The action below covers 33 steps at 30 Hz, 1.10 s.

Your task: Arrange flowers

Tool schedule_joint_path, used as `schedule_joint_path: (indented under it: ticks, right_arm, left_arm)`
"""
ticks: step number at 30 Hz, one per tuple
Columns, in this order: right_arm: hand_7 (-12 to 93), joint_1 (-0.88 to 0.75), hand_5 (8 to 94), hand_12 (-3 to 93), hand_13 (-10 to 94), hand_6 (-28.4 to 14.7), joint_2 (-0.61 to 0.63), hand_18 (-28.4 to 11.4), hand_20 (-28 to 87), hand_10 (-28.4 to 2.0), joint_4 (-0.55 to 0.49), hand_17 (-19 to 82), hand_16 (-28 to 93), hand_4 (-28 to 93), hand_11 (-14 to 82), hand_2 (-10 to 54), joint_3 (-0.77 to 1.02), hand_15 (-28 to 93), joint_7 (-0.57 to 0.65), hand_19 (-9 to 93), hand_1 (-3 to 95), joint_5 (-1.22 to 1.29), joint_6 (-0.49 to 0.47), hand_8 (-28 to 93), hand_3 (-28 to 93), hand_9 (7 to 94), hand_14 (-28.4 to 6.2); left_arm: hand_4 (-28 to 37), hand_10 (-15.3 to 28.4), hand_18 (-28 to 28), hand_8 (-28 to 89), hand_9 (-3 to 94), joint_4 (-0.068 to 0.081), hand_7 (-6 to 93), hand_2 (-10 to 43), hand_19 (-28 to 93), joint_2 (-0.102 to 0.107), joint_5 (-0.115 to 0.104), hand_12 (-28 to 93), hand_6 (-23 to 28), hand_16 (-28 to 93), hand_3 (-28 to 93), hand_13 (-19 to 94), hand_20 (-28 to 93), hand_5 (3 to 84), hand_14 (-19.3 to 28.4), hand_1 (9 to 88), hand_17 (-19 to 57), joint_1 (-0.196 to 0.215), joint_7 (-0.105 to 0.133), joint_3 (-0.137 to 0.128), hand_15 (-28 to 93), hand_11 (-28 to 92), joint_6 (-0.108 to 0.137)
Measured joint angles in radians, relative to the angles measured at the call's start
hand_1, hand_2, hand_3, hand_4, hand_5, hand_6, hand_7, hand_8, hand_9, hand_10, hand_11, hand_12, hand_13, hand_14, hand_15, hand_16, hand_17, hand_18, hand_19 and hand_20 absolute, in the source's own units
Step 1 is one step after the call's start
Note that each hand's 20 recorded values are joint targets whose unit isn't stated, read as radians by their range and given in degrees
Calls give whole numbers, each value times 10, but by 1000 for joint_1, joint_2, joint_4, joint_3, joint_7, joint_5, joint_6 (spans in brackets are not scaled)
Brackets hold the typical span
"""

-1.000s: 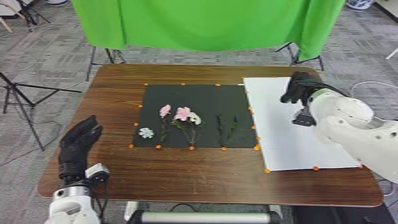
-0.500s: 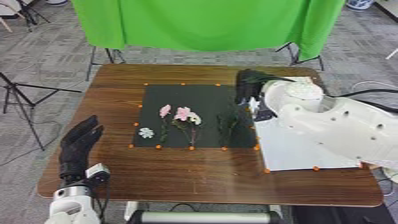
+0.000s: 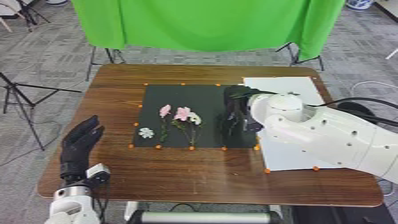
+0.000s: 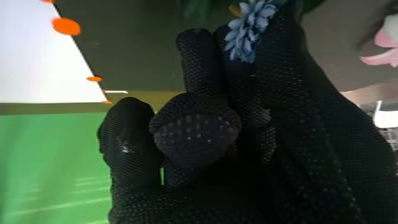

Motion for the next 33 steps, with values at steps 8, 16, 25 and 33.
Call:
schedule_joint_path:
  ticks: [8,16,25,33]
  right_arm:
    - [176,-5,650,181,865,23,1,-153,574,-137,2,599,267,-165,97,-87,15,644,-1,932,440,4,-32,18,653,662,-38]
    - [171,-6,615,180,853,19,2,-153,555,-149,2,592,261,-163,83,-95,41,639,-2,932,385,17,-93,-97,687,607,-42]
    - [155,-8,583,171,848,18,4,-153,527,-159,5,583,255,-163,76,-95,79,629,-2,932,364,26,-139,-91,686,568,-46]
    - [117,-41,485,163,832,2,12,-162,497,-177,12,567,252,-157,59,-95,184,622,11,932,339,26,-140,-77,670,483,-54]
  left_arm:
    - [-131,99,129,-101,368,-1,238,-77,197,-2,4,149,-20,0,736,353,227,474,140,382,108,0,-7,-1,223,228,-8]
    - [-132,99,129,-103,370,-1,239,-80,195,-2,7,149,-20,-1,738,353,226,473,140,380,108,0,-11,-1,221,230,-19]
    - [-135,99,130,-103,372,-2,238,-81,192,-2,10,148,-20,1,739,353,226,472,141,380,106,1,-16,-1,223,232,-30]
    - [-134,101,130,-102,371,-3,237,-81,190,-2,13,148,-20,1,739,353,226,473,143,380,105,1,-20,-1,225,231,-34]
